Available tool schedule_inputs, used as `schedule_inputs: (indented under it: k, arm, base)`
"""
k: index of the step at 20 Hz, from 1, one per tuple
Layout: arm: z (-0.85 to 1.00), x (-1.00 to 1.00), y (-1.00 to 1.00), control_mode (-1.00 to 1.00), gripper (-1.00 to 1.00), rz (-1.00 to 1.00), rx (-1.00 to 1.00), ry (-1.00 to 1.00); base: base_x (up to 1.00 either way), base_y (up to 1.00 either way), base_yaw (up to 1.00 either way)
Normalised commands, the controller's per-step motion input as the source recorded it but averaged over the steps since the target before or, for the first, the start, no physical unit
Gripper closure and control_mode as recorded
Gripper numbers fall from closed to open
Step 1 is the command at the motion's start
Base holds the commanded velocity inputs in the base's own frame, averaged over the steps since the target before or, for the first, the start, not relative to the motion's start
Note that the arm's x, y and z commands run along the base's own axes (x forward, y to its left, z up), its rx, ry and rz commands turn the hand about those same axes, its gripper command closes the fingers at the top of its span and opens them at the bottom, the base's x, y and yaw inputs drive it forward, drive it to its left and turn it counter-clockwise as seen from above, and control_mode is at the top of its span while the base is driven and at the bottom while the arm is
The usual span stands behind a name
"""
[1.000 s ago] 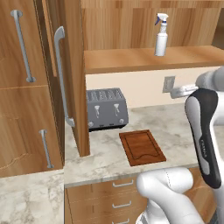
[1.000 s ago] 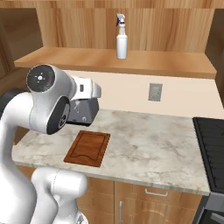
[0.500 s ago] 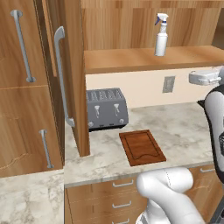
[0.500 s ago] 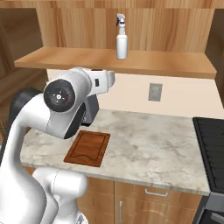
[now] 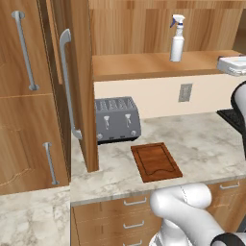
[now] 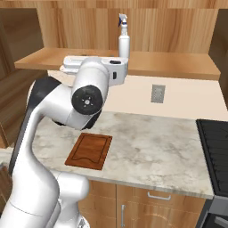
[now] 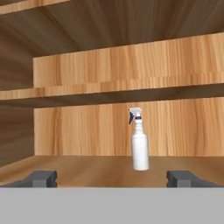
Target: Grab the spray bottle from the cabinet, then place it next to the cutting board for sanitizing. Then grab the dish brush from the countertop next to the sink and place it next to the cutting board.
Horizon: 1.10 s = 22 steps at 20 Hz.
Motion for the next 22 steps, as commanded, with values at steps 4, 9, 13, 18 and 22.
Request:
schedule_inputs:
  k: [4,9,13,18,22]
  arm:
    - [0.32,0.46,-0.02,-1.00,-1.00,0.01,0.04,0.05]
    - [0.15,0.40,0.00,-1.00,-1.00,0.00,-0.07,-0.05]
    - [0.00,0.54,0.00,-1.00,-1.00,0.00,-0.09,-0.02]
    - [0.00,0.56,0.00,-1.00,-1.00,0.00,-0.14,0.01]
    - [0.00,0.47,0.00,-1.00,-1.00,0.00,-0.02,0.02]
  base:
    - [0.00,0.00,0.00]
    - [0.00,0.00,0.00]
    - [0.00,0.00,0.00]
    - [0.00,0.00,0.00]
    - [0.00,0.00,0.00]
